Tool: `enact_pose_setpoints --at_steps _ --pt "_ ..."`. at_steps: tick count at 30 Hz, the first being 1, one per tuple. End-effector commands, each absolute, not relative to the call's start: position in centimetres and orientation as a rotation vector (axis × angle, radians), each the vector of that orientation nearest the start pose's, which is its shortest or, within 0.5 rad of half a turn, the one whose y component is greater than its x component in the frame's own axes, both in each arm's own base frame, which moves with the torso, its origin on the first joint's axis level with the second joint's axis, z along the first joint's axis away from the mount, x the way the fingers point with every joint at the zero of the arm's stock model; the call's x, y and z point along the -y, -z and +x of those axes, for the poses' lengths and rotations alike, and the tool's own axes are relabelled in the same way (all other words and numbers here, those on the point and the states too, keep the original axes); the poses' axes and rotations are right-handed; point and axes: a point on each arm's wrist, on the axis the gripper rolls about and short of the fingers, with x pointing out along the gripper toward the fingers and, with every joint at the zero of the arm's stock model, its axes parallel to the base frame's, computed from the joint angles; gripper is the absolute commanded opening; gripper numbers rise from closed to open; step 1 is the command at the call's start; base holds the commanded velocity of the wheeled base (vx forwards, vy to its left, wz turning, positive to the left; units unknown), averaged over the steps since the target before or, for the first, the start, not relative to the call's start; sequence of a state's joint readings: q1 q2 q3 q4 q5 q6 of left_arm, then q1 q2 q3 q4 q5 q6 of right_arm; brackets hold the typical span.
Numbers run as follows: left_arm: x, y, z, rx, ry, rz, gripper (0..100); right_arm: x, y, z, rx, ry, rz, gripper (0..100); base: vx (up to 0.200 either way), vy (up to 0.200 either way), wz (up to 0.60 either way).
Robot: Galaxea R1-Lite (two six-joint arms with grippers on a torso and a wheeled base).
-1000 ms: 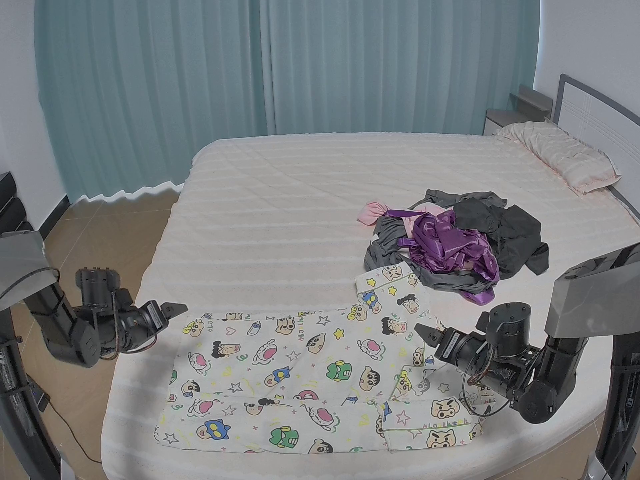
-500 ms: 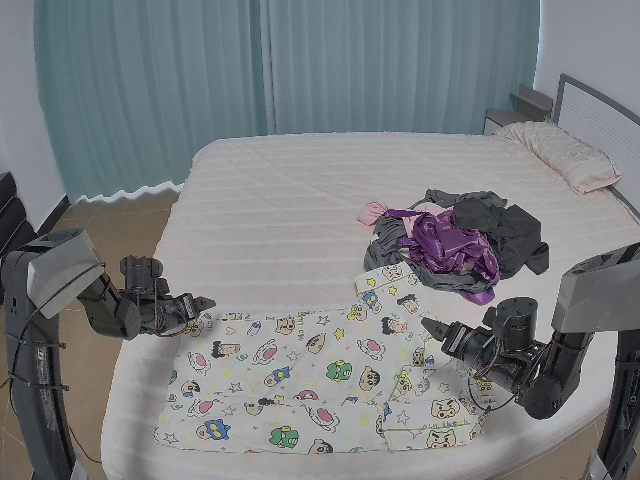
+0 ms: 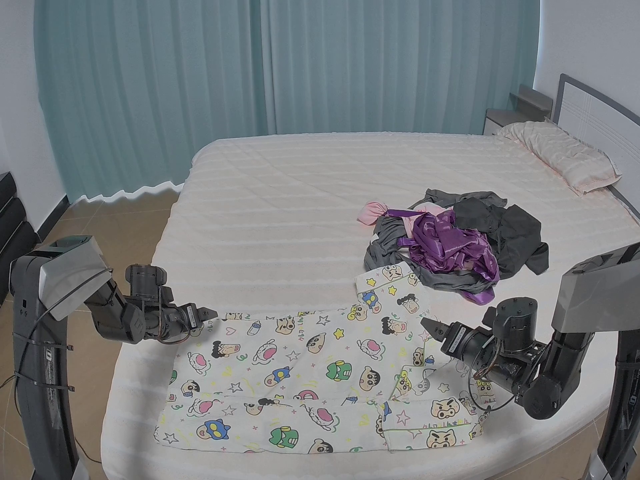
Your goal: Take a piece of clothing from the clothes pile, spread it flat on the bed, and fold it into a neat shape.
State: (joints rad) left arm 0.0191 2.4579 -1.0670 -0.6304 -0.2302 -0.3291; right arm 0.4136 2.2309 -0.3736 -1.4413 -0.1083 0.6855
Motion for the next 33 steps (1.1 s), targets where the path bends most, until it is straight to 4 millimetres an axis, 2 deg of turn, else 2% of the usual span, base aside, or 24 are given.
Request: enact_pose_setpoints --at_steps 1,6,7,11,15,16,17,20,22,23,24,28,33 --pt "-0.3 4.2 41.3 -0.802 0.072 -0.403 100 -11.9 -0.6 27.7 -0.486 -0.150 0.564 100 0.000 0.000 0.00" --pt "-0.2 4.3 41.4 -0.823 0.085 -0.377 100 -11.8 -1.0 27.9 -0.472 -0.149 0.566 100 0.000 0.000 0.00" --pt "-0.3 4.3 41.5 -0.828 0.085 -0.377 0 -11.8 -1.2 28.2 -0.460 -0.151 0.570 100 0.000 0.000 0.00" --pt "-0.3 4.4 41.6 -0.849 0.085 -0.379 0 -11.5 -1.7 30.1 -0.450 -0.132 0.551 100 0.000 0.000 0.00" --pt "-0.3 4.3 41.6 -0.846 0.081 -0.380 0 -10.7 -2.3 33.3 -0.464 -0.101 0.523 100 0.000 0.000 0.00" --pt "-0.3 4.2 41.6 -0.843 0.074 -0.382 0 -10.8 -2.4 34.9 -0.494 -0.099 0.523 100 0.000 0.000 0.00" --pt "-0.3 4.2 41.6 -0.843 0.074 -0.382 0 -10.8 -2.3 35.1 -0.503 -0.096 0.521 100 0.000 0.000 0.00" --pt "-0.5 4.0 41.5 -0.841 0.060 -0.398 0 -10.8 -1.5 38.6 -0.555 -0.062 0.515 100 0.000 0.000 0.00" --pt "-0.8 3.6 41.5 -0.831 0.045 -0.419 0 -10.6 -0.4 40.2 -0.580 -0.041 0.511 100 0.000 0.000 0.00" --pt "-0.8 3.6 41.5 -0.831 0.045 -0.419 0 -10.6 -0.4 40.2 -0.580 -0.041 0.511 100 0.000 0.000 0.00" --pt "-1.0 3.0 41.5 -0.821 0.034 -0.440 0 -10.8 1.2 41.4 -0.619 -0.023 0.504 100 0.000 0.000 0.00" --pt "-1.1 2.1 41.3 -0.809 0.027 -0.456 0 -11.1 3.6 43.5 -0.653 -0.012 0.498 100 0.000 0.000 0.00" --pt "-1.2 1.5 40.6 -0.808 0.025 -0.458 0 -10.8 4.7 45.0 -0.663 0.001 0.501 100 0.000 0.000 0.00"
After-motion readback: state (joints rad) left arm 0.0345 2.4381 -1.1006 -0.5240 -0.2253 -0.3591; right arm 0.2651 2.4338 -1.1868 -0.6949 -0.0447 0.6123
